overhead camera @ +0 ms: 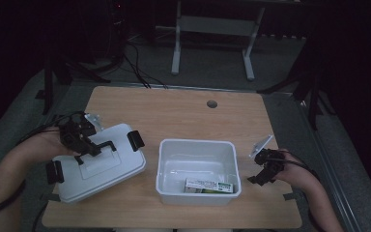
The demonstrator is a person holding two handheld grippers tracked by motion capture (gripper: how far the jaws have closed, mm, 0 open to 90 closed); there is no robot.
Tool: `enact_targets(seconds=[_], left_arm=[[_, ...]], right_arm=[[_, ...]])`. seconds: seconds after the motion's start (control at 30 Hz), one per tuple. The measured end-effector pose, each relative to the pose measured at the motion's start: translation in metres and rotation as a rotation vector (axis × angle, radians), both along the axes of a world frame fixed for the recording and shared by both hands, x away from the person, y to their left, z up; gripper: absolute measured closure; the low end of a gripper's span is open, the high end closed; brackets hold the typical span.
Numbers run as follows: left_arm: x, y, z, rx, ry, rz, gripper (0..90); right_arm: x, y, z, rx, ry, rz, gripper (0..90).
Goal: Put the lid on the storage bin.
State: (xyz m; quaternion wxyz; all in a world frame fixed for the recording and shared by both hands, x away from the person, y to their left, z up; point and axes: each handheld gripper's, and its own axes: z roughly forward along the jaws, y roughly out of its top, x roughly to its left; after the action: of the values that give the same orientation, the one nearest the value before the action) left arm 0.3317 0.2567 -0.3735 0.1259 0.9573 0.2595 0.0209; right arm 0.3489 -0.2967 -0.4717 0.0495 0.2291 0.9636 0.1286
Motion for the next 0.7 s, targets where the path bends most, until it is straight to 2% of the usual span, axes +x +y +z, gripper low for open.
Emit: enact_targets(seconds=[0.1, 0.3, 0.37, 0.4, 0.7], left_arm=[[0.0, -0.003, 0.006, 0.012, -0.015, -0.01, 84.2], [0.002, -0.012, 0.018, -0.004, -0.021, -0.024, 84.2], [0.001, -0.016, 0.022, -0.005, -0.026, -0.038, 84.1], [0.001, -0.021, 0.026, -0.004, -0.029, -0.062, 84.2], [0.001, -0.038, 0.04, -0.014, -0.047, -0.101, 84.3]], right_arm=[[0.0, 0.001, 0.0, 0.0, 0.002, 0.003, 17.7], [0.0, 0.002, -0.001, -0.001, 0.005, 0.01, 17.8], [-0.001, 0.001, -0.002, -0.001, 0.006, 0.007, 17.8], [0.0, 0.001, -0.002, 0.0, 0.006, 0.005, 17.7], [-0.001, 0.001, 0.0, 0.0, 0.006, 0.006, 17.8]])
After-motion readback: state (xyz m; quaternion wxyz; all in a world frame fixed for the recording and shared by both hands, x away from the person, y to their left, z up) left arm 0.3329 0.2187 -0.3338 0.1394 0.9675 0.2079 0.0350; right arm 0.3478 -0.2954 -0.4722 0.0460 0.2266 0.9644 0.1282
